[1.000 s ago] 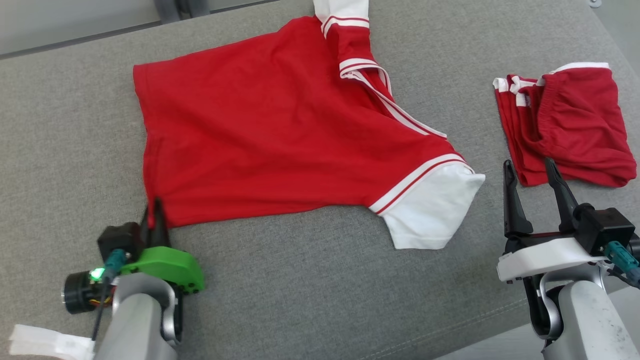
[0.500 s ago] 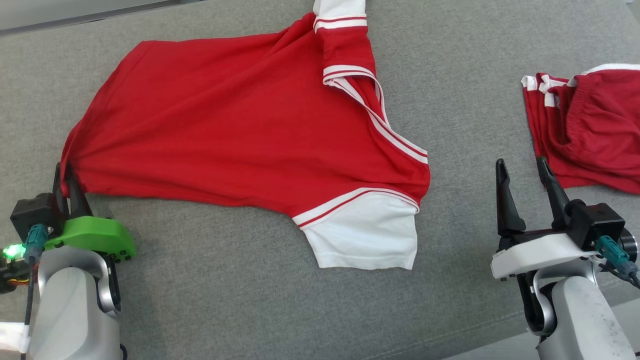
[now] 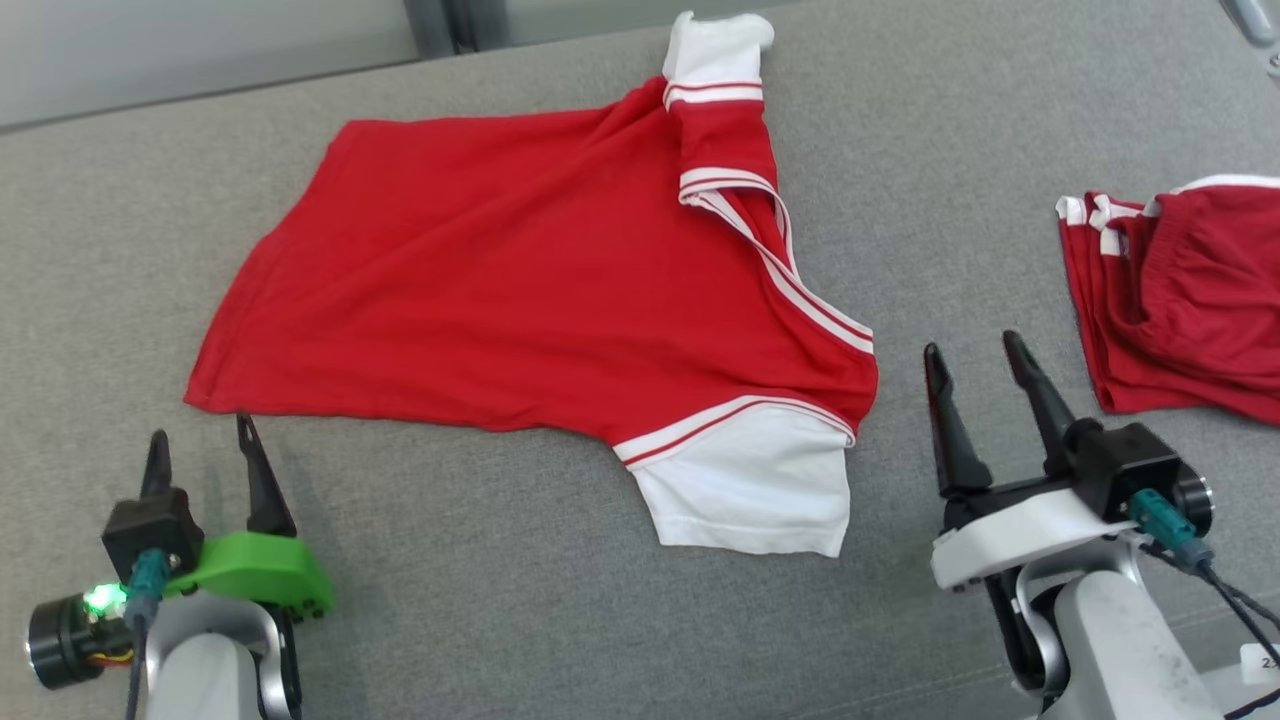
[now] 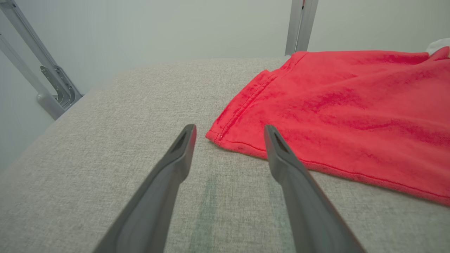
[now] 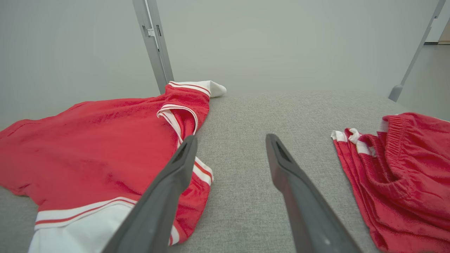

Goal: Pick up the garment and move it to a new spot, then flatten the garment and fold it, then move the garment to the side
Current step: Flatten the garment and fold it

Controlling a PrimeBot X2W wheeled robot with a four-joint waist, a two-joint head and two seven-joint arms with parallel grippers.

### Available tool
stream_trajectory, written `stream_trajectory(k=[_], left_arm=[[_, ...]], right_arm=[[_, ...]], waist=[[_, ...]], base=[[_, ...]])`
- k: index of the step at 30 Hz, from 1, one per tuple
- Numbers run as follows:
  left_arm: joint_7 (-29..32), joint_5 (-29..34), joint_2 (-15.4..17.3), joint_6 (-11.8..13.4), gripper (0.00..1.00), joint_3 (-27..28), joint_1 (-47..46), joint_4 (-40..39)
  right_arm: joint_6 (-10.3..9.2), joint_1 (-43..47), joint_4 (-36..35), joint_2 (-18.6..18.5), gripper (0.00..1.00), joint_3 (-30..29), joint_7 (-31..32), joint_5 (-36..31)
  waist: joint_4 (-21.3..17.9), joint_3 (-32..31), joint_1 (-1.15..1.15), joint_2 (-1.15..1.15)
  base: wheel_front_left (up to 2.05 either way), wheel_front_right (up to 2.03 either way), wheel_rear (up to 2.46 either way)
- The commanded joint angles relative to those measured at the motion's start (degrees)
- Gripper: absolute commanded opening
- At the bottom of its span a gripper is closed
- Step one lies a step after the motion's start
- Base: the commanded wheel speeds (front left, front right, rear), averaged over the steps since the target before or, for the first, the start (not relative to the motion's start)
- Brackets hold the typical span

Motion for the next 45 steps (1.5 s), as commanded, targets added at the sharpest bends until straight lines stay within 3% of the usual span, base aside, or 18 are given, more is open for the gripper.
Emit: stream_trajectory(k=[1, 6, 13, 27, 45], left_arm=[[0.03, 0.12, -0.31, -0.48, 1.0, -0.42, 1.62, -0.78], [0.03, -0.39, -0.82, -0.8, 1.0, -2.37, 6.18, -3.64], [0.04, -3.13, -0.89, 0.63, 1.0, -5.88, 12.14, -6.69], [0.03, -2.47, -0.89, 2.11, 1.0, -7.96, 15.85, -7.87], [0.03, -2.82, -0.89, 1.35, 1.0, -9.75, 13.94, -6.9]], right_arm=[[-0.09, 1.16, 0.02, 0.14, 1.0, 0.82, -0.17, 0.2], [-0.09, 3.28, 0.66, 0.38, 1.0, 3.04, -0.17, 0.17], [-0.09, 6.83, 1.55, 0.6, 1.0, 5.16, -0.17, -0.04], [-0.09, 9.96, 3.8, 0.8, 1.0, 5.85, -0.17, 0.09], [-0.09, 7.15, 20.36, 0.79, 1.0, 6.34, -0.17, -0.14]], waist=[[1.86, -3.02, 0.0, 0.0], [3.4, -6.51, 0.0, 0.0], [4.73, -10.37, 0.0, 0.0], [5.56, -12.97, 0.0, 0.0], [7.35, -11.06, 0.0, 0.0]], base=[[0.0, 0.0, 0.0], [0.0, 0.0, 0.0], [0.0, 0.0, 0.0], [0.0, 0.0, 0.0], [0.0, 0.0, 0.0]])
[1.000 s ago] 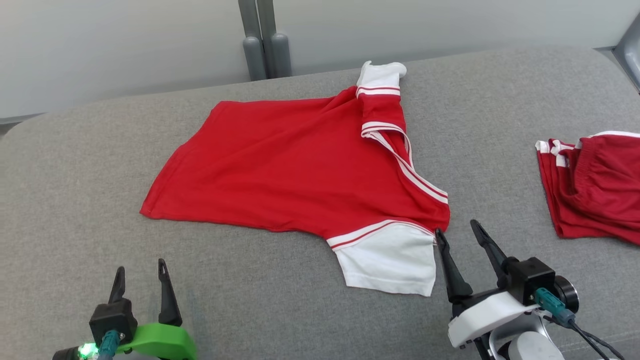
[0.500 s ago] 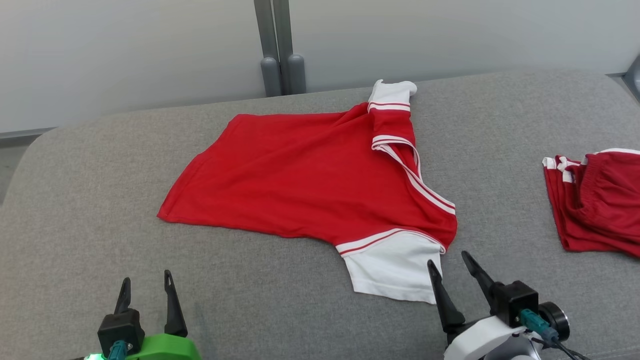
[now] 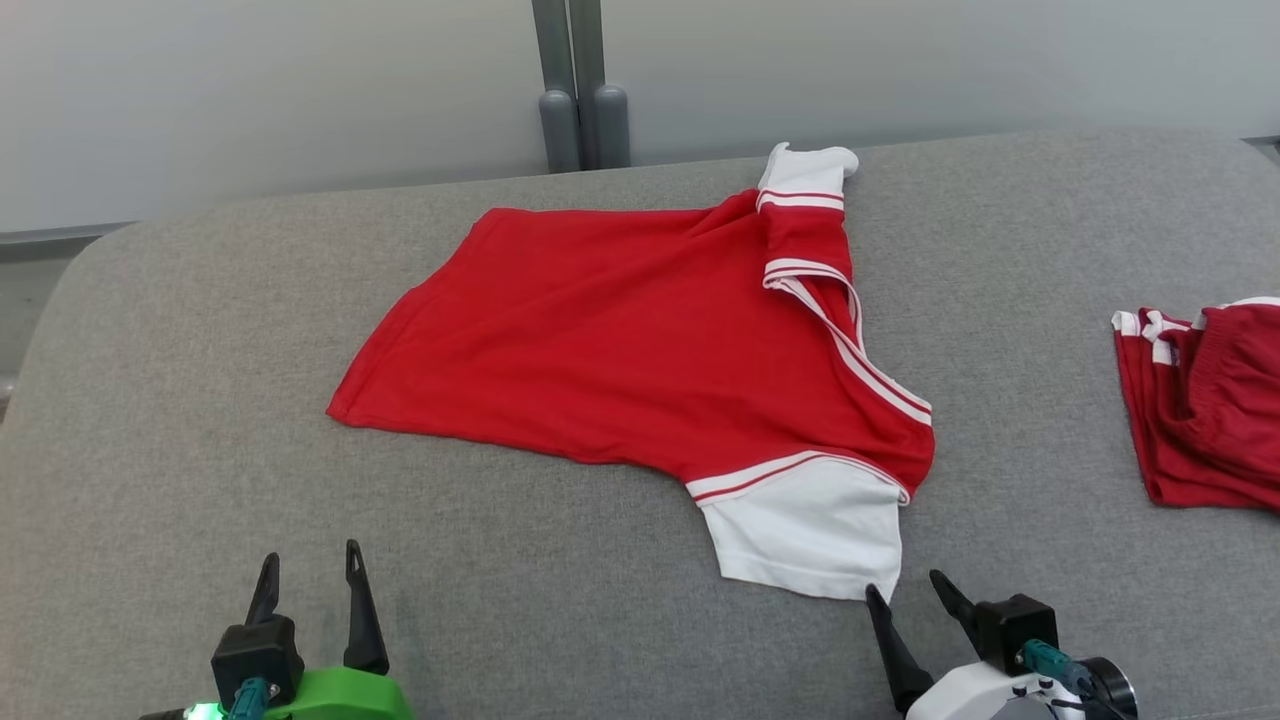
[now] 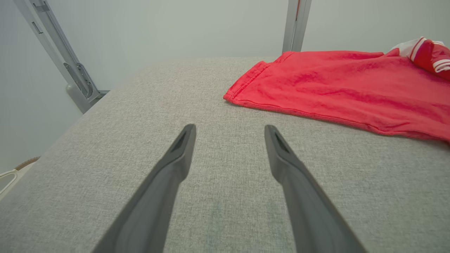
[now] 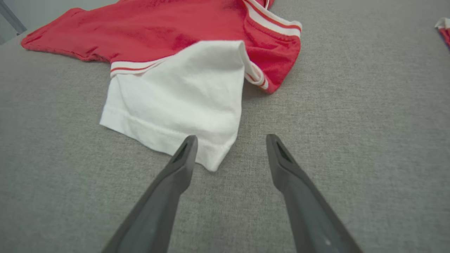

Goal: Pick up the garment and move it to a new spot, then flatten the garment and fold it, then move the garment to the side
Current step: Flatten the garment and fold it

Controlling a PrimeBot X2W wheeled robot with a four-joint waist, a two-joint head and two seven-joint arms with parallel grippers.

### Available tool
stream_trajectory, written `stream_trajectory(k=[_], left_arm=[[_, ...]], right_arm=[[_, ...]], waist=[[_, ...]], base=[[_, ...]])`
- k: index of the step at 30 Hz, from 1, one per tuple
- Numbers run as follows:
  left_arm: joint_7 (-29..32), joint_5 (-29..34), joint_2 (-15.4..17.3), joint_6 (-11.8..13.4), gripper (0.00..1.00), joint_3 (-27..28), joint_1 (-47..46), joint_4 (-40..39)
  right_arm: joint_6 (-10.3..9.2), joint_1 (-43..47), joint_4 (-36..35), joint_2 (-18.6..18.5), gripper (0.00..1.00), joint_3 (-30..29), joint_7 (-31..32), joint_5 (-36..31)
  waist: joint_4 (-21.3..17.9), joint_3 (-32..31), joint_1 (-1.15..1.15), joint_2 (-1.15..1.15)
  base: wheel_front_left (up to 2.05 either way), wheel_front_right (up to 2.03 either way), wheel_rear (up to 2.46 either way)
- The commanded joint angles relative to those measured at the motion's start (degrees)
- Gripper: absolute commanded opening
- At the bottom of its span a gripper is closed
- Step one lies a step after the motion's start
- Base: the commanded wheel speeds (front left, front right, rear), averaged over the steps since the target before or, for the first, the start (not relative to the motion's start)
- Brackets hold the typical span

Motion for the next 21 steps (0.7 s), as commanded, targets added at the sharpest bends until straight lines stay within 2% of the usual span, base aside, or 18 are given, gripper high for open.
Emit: stream_trajectory(k=[1, 2, 3, 6, 7, 21], left_arm=[[0.03, 0.06, 0.12, -0.19, 1.0, -0.1, -0.92, 0.05], [0.03, 0.1, 0.12, -0.22, 1.0, -0.16, -0.97, 0.06], [0.03, 0.07, 0.12, -0.3, 1.0, -0.2, -1.1, 0.12], [0.03, -0.3, 0.12, -0.29, 1.0, -0.25, -1.31, 0.18], [0.03, -0.46, 0.12, -0.22, 1.0, -0.25, -1.32, 0.16], [0.03, -1.54, 0.12, 0.47, 1.0, -0.86, -2.05, 0.33]], right_arm=[[-0.09, -0.94, 1.27, -0.05, 1.0, 0.0, -0.17, 0.41], [-0.09, -1.47, 2.18, -0.04, 0.97, 0.34, -0.17, 0.35], [-0.09, -1.82, 3.36, -0.03, 0.74, 0.63, -0.18, 0.35], [-0.09, -2.65, 5.17, -0.1, 0.16, 0.69, -0.17, 1.65], [-0.09, -3.0, 5.47, -0.07, 0.0, 0.6, -0.17, 1.91], [-0.09, -3.12, 2.69, -0.25, 0.0, -2.32, -0.17, 1.34]], waist=[[0.28, 0.13, 0.0, 0.0], [0.41, 0.21, 0.0, 0.0], [0.61, 0.38, 0.0, 0.0], [0.93, 0.82, 0.0, 0.0], [1.0, 1.02, 0.0, 0.0], [-0.39, 1.83, 0.0, 0.0]], base=[[0.0, 0.0, 0.0], [0.0, 0.0, 0.0], [0.0, 0.0, 0.0], [0.0, 0.0, 0.0], [0.0, 0.0, 0.0], [0.0, 0.0, 0.0]])
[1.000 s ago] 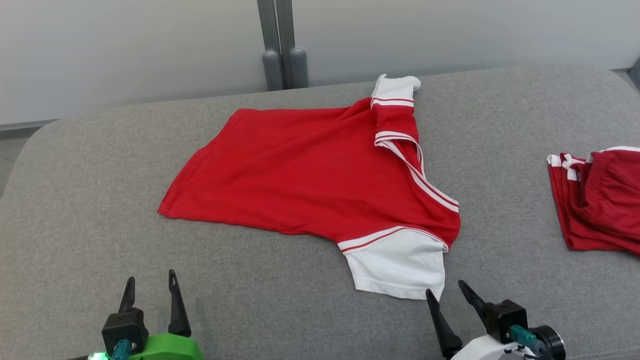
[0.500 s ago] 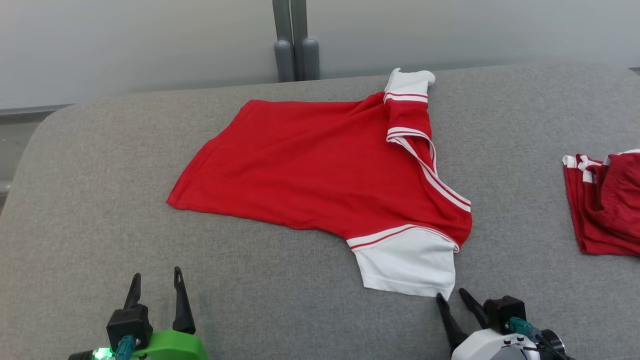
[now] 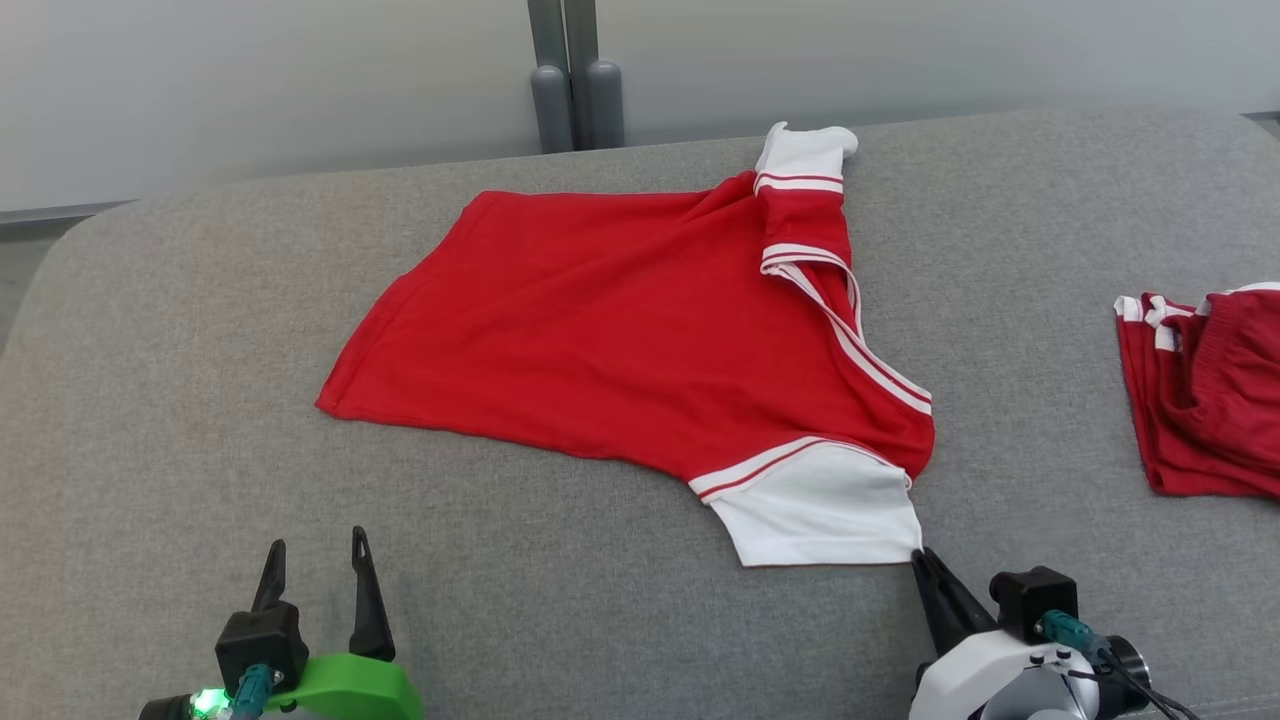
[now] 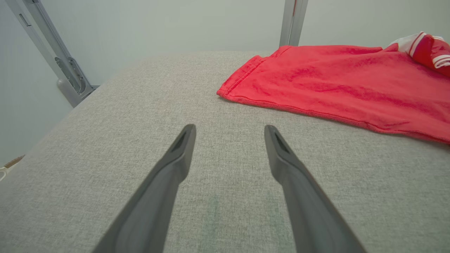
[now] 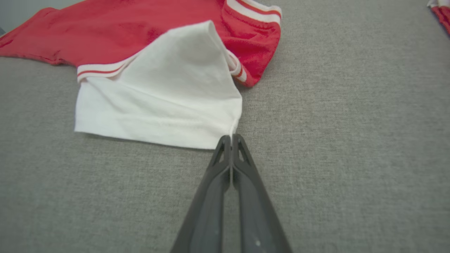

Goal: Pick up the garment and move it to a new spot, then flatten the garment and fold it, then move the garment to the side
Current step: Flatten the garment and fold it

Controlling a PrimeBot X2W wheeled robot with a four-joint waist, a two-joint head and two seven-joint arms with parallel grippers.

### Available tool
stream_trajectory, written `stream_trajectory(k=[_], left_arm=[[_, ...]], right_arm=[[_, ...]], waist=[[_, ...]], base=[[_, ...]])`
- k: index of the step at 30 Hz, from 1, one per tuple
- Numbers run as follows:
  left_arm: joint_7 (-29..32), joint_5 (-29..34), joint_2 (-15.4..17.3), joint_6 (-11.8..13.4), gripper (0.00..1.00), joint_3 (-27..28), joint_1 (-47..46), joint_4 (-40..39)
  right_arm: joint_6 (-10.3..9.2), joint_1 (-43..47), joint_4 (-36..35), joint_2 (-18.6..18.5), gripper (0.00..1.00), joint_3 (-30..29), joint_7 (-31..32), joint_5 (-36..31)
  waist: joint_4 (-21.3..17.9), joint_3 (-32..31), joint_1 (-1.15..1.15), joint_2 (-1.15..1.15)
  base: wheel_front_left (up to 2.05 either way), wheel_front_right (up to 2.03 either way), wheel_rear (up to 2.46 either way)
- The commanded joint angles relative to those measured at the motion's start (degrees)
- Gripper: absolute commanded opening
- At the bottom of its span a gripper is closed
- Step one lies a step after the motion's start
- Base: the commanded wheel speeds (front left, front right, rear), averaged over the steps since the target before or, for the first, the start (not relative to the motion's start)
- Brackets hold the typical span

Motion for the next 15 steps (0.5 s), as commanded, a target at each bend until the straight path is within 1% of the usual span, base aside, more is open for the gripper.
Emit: stream_trajectory(k=[1, 5, 11, 15], left_arm=[[0.03, -0.67, 0.12, 0.23, 1.0, 0.01, -0.92, -0.06], [0.03, -2.3, 0.13, 0.24, 1.0, 0.19, -1.82, 0.04], [0.04, -4.12, 0.13, -0.27, 1.0, 0.52, -5.44, 1.7], [0.03, -5.75, 0.15, 0.01, 1.0, 1.84, -8.92, 3.89]], right_arm=[[-0.09, 0.07, -0.61, -0.31, 0.0, -0.63, -0.17, -0.47], [-0.09, 0.77, -1.83, -0.92, 0.0, -2.67, -0.17, -1.04], [-0.09, -0.37, -4.27, -2.07, 0.0, -5.0, -0.17, -1.47], [-0.09, -1.99, -6.28, -2.5, 0.0, -4.75, -0.17, -0.73]], waist=[[-0.18, 0.04, 0.0, 0.0], [-0.75, 0.76, 0.0, 0.0], [-2.68, 4.56, 0.0, 0.0], [-4.42, 7.56, 0.0, 0.0]], base=[[0.0, 0.0, 0.0], [0.0, 0.0, 0.0], [0.0, 0.0, 0.0], [0.0, 0.0, 0.0]])
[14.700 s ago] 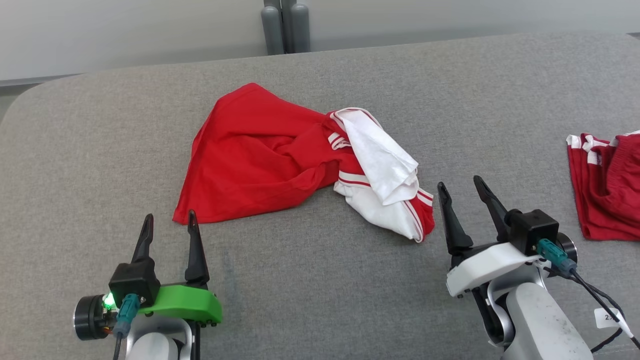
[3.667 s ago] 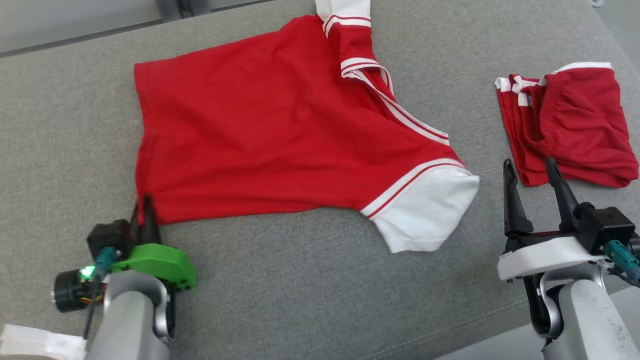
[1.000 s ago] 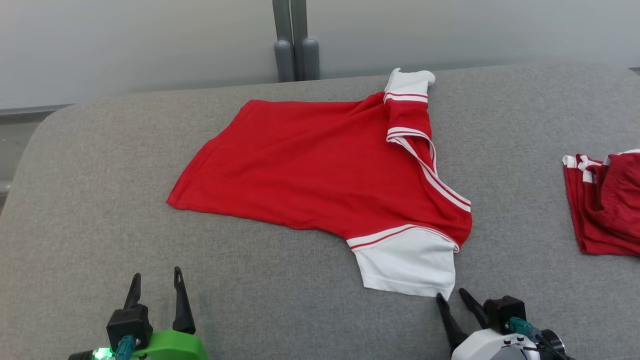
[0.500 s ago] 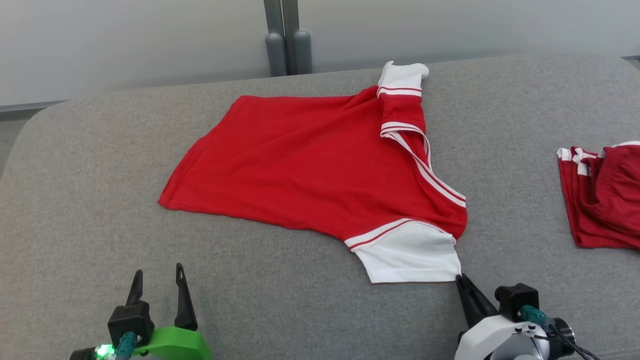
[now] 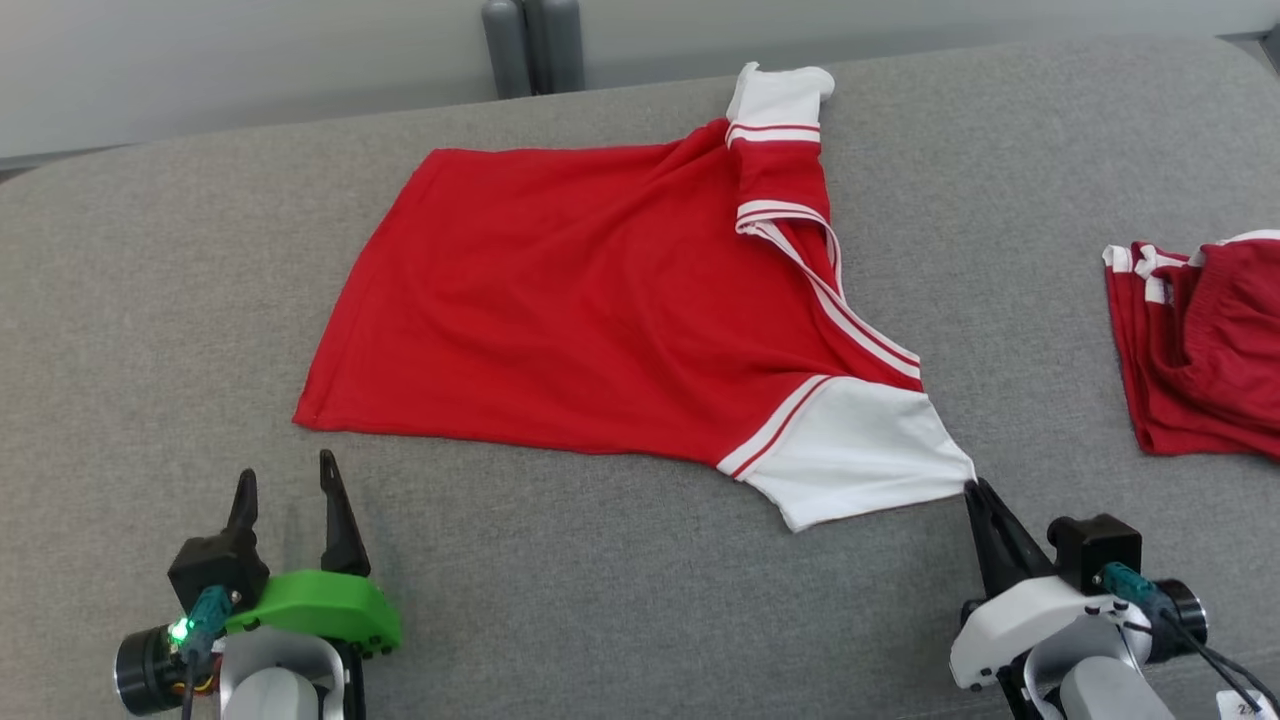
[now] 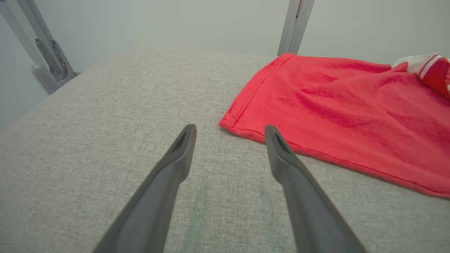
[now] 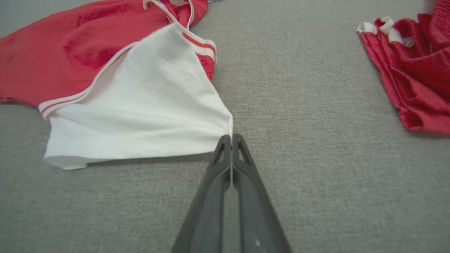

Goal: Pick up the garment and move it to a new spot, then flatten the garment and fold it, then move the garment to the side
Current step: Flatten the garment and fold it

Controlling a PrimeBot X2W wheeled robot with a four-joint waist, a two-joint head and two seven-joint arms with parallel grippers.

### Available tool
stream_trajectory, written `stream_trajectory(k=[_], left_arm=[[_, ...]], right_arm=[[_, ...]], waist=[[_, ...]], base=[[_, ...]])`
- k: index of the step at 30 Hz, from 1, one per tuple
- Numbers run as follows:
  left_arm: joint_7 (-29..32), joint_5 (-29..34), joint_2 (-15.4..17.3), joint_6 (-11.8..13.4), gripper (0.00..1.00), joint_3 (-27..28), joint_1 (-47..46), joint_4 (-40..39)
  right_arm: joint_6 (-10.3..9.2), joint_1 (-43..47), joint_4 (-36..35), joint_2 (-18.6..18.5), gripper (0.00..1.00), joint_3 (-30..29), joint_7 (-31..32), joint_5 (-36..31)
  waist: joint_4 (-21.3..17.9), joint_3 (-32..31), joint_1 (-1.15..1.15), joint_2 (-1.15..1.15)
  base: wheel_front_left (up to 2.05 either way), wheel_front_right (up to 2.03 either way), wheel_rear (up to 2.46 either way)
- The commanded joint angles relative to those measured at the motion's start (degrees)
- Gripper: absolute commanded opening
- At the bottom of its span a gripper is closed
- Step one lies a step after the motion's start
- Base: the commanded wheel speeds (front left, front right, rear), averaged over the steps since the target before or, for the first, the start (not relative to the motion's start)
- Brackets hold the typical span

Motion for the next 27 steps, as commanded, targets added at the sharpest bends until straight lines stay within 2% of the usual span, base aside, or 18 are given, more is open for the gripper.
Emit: stream_trajectory(k=[1, 14, 20, 21, 22, 23, 24, 27], left_arm=[[0.03, -0.16, 0.2, 0.11, 1.0, 0.44, -1.7, 1.02], [0.03, 3.02, 0.24, -0.75, 1.0, 6.45, -10.26, 9.09], [0.15, 3.34, 0.22, 0.3, 1.0, 8.85, -11.64, 12.91], [0.15, 3.58, 0.2, 0.35, 0.79, 8.95, -11.63, 13.14], [0.17, 3.38, 0.19, 0.29, 0.44, 9.05, -11.53, 13.35], [0.21, 3.39, 0.17, 0.12, 0.16, 8.87, -11.38, 13.59], [0.25, 3.45, 0.15, 0.02, 0.0, 8.61, -11.11, 13.61], [0.23, 2.24, 0.13, -0.03, 0.0, 8.25, -9.98, 12.64]], right_arm=[[-0.09, -1.21, -0.82, -0.35, 0.0, 0.14, -0.17, 0.53], [-0.09, -4.21, -4.72, -0.38, 0.0, 2.49, -0.17, 2.07], [-0.09, -4.65, -5.22, -0.33, 0.0, 2.89, -0.17, 2.26], [-0.09, -4.64, -5.26, -0.25, 0.0, 2.82, -0.17, 2.21], [-0.09, -4.57, -5.28, -0.2, 0.0, 2.68, -0.17, 2.21], [-0.09, -4.5, -5.32, -0.16, 0.0, 2.59, -0.17, 2.21], [-0.09, -4.43, -5.3, -0.13, 0.0, 2.5, -0.17, 2.35], [-0.09, -4.32, -6.02, 0.11, 0.0, 2.63, -0.17, 2.7]], waist=[[-2.39, 3.11, 0.0, 0.0], [-6.36, 8.82, 0.0, 0.0], [-7.01, 9.63, 0.0, 0.0], [-7.05, 9.65, 0.0, 0.0], [-7.03, 9.63, 0.0, 0.0], [-6.99, 9.59, 0.0, 0.0], [-6.89, 9.47, 0.0, 0.0], [-6.49, 8.89, 0.0, 0.0]], base=[[0.0, 0.0, 0.0], [0.0, 0.0, 0.0], [0.0, 0.0, 0.0], [0.0, 0.0, 0.0], [0.0, 0.0, 0.0], [0.0, 0.0, 0.0], [0.0, 0.0, 0.0], [0.0, 0.0, 0.0]])
